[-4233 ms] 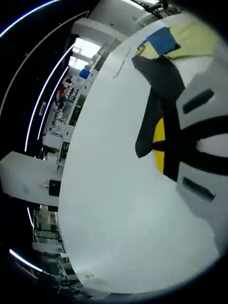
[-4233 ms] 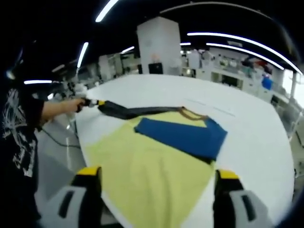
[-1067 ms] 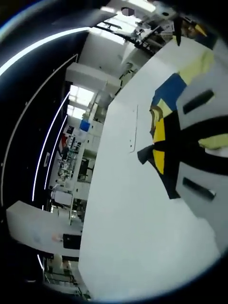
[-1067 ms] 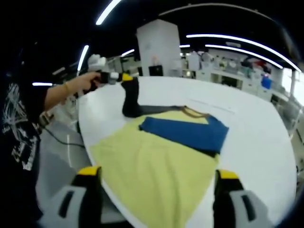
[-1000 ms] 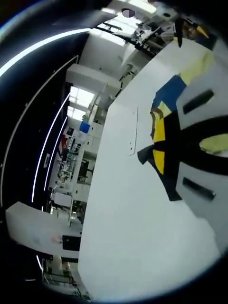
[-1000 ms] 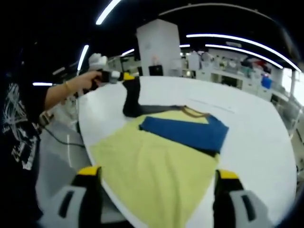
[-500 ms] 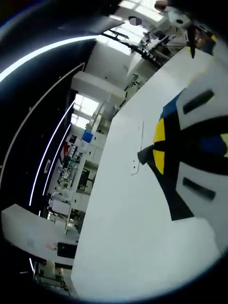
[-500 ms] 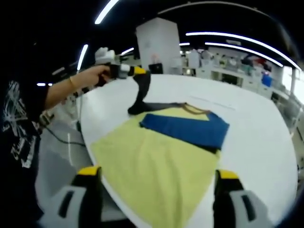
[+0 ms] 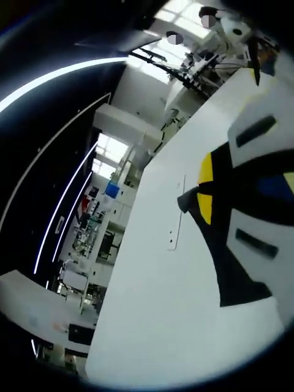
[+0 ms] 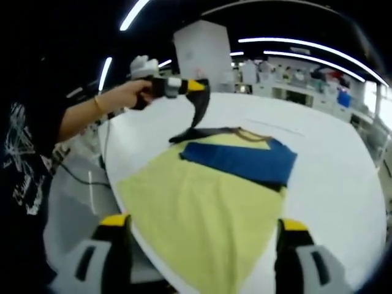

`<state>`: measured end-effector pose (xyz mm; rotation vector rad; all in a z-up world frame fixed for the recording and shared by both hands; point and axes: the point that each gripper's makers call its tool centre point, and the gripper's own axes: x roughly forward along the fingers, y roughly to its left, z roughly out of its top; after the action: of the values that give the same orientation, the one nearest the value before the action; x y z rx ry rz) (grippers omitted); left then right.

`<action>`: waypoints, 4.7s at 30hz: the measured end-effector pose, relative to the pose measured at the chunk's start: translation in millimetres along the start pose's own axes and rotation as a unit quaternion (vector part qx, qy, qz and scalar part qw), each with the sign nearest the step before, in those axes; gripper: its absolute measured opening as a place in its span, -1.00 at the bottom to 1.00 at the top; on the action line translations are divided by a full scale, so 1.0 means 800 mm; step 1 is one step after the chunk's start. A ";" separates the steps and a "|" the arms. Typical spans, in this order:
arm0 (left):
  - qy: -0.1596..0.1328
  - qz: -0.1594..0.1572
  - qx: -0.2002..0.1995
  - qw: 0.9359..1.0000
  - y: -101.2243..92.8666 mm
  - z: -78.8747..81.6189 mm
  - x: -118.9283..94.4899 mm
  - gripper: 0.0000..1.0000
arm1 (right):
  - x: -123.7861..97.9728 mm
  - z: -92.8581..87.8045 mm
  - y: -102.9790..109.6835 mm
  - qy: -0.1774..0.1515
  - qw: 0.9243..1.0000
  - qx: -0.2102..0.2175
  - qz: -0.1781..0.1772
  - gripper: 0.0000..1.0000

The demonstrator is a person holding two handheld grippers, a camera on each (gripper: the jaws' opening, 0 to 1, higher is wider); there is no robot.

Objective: Fold the garment on the visible template until the final outline fits inside the template.

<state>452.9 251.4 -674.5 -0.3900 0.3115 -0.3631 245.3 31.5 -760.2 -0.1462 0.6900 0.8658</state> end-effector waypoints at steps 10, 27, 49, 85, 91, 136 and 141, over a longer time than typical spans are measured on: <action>0.001 -0.038 0.004 0.999 -0.032 -0.017 0.029 -1.00 | 0.005 -0.004 -0.003 0.006 1.000 0.005 0.000 0.97; 0.032 -0.093 0.025 0.995 -0.094 -0.073 0.066 -1.00 | 0.013 -0.012 -0.006 0.015 1.000 0.016 -0.004 0.98; 0.077 -0.144 0.016 0.986 -0.150 -0.131 0.081 -1.00 | 0.017 -0.015 -0.011 0.015 1.000 0.023 -0.007 0.98; 0.132 -0.198 0.089 0.967 -0.172 -0.198 0.082 0.17 | 0.022 -0.022 -0.014 0.021 1.000 0.020 0.010 0.98; 0.125 -0.212 0.121 0.962 -0.162 -0.186 0.060 0.56 | 0.022 -0.025 -0.013 0.032 0.999 0.006 0.021 0.98; 0.155 -0.178 0.205 0.950 -0.047 -0.187 -0.192 0.67 | 0.015 -0.079 0.002 0.103 0.990 -0.081 0.042 0.76; 0.166 -0.168 0.207 0.949 -0.029 -0.196 -0.209 0.57 | 0.012 -0.092 0.004 0.112 0.990 -0.077 0.048 0.66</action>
<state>241.2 249.2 -765.4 0.0397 0.4874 -0.8181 210.6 11.2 -822.9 -0.3554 0.8441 1.0056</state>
